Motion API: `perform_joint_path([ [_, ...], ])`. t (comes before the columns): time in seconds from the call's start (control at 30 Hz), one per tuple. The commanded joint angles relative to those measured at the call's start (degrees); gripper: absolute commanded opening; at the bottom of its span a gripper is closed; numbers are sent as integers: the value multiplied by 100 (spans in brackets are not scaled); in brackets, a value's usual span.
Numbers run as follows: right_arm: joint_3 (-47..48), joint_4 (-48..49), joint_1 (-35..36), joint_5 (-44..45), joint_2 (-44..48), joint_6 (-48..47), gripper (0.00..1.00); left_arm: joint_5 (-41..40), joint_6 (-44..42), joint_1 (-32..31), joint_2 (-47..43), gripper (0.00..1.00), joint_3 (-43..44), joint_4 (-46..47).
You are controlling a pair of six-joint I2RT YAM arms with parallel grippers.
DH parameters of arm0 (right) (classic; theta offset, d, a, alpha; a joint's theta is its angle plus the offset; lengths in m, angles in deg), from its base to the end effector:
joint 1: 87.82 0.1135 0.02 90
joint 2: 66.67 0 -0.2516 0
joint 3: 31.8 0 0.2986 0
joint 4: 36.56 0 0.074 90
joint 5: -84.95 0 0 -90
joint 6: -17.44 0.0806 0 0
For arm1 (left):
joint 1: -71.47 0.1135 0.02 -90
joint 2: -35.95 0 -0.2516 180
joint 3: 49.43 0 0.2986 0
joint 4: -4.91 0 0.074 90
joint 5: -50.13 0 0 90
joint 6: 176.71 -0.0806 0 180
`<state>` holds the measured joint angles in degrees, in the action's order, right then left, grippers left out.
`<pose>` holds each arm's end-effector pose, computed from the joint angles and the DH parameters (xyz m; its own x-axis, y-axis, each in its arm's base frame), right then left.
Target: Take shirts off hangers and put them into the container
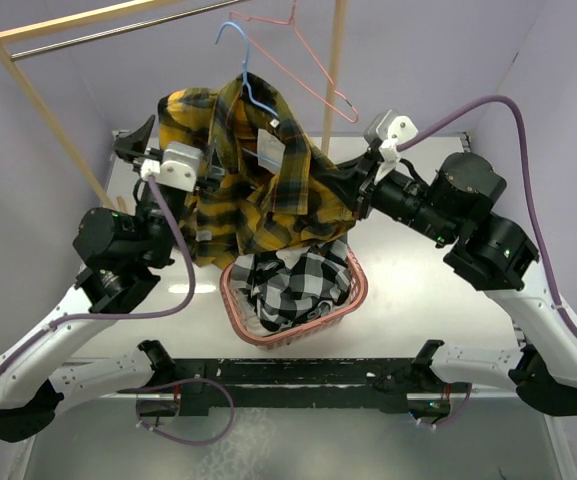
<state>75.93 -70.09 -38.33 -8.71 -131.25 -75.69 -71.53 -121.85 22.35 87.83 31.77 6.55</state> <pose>0.1793 0.2178 0.5708 0.1521 0.0941 -0.9839 -0.7925 0.6064 -0.0645 0.1939 -0.1593 0.5310 0.4762 0.1984 -0.8567 0.0916 0.9577 0.2728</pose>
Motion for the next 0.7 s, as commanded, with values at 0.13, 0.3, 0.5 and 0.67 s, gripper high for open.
perform_joint_path([
  [0.13, -595, 181, 34, -916, 516, 170, 0, 90, -266, 34, -541, 100, -629, 555],
  [0.3, -863, 330, 34, -1350, 608, 250, 0, 63, -196, 35, -1006, 98, -894, 378],
  [0.5, -1038, 480, 34, -1703, 609, 381, 0, -28, -257, 35, -1225, 96, -1289, 332],
  [0.67, -1055, 567, 34, -1730, 566, 430, 0, -38, 86, 34, -1469, 95, -1500, 19],
])
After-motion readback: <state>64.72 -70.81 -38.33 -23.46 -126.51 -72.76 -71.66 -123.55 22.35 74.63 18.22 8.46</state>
